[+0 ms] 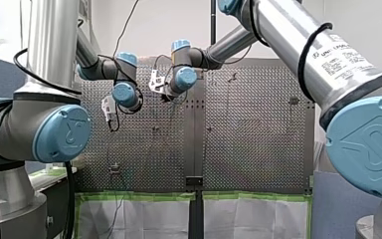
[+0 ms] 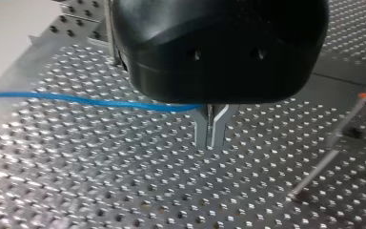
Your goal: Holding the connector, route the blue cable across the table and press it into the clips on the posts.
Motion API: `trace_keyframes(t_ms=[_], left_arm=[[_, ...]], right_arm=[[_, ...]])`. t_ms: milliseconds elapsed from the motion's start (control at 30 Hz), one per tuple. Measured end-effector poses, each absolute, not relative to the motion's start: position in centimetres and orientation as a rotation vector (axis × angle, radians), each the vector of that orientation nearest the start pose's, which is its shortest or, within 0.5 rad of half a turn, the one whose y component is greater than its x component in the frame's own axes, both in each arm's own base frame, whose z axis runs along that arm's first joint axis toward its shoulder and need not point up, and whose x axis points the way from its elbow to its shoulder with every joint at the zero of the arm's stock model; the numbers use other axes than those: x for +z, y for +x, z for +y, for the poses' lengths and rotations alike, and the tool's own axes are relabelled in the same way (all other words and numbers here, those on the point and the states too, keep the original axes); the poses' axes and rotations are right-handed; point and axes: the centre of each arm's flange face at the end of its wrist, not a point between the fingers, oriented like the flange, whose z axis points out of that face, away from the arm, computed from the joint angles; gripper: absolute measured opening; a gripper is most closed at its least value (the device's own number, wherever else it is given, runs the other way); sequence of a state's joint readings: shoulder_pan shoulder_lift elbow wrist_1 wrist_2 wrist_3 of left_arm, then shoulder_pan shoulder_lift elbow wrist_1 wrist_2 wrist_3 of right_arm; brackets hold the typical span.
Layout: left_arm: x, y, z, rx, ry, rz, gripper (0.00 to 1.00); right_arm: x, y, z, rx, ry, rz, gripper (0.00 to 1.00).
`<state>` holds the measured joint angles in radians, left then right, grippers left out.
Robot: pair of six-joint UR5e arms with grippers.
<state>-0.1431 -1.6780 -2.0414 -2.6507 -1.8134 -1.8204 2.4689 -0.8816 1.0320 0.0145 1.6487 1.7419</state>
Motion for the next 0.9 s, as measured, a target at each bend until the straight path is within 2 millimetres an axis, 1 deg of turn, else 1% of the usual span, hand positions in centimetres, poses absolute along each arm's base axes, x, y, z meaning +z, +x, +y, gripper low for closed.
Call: trace_keyframes(t_ms=[167,267,500,600,733,833,900], left_arm=[[23.9,44.6,-17.8,-0.098,-0.268,1.656,0.0],[23.0,44.6,-17.8,-0.102,-0.272,1.656,0.0],[22.6,44.7,-17.9,-0.11,-0.273,1.644,0.0],[22.5,44.6,-17.9,-0.113,-0.274,1.641,0.0],[22.1,44.4,-17.9,-0.118,-0.277,1.636,0.0],[21.3,44.4,-17.8,-0.115,-0.279,1.647,0.0],[20.4,44.4,-17.9,-0.11,-0.276,1.665,0.0]], right_arm=[[29.7,64.9,-36.3,-2.168,-2.493,1.221,0.0],[28.3,64.4,-36.3,-2.138,-2.512,1.233,0.0],[25.5,63.2,-36.4,-2.087,-2.544,1.261,0.0],[24.8,62.7,-36.6,-2.076,-2.55,1.274,0.0],[24.3,62.4,-36.9,-2.069,-2.553,1.282,0.0],[24.1,62.2,-37.2,-2.068,-2.553,1.292,0.0],[24.0,62.0,-37.4,-2.067,-2.553,1.297,0.0]])
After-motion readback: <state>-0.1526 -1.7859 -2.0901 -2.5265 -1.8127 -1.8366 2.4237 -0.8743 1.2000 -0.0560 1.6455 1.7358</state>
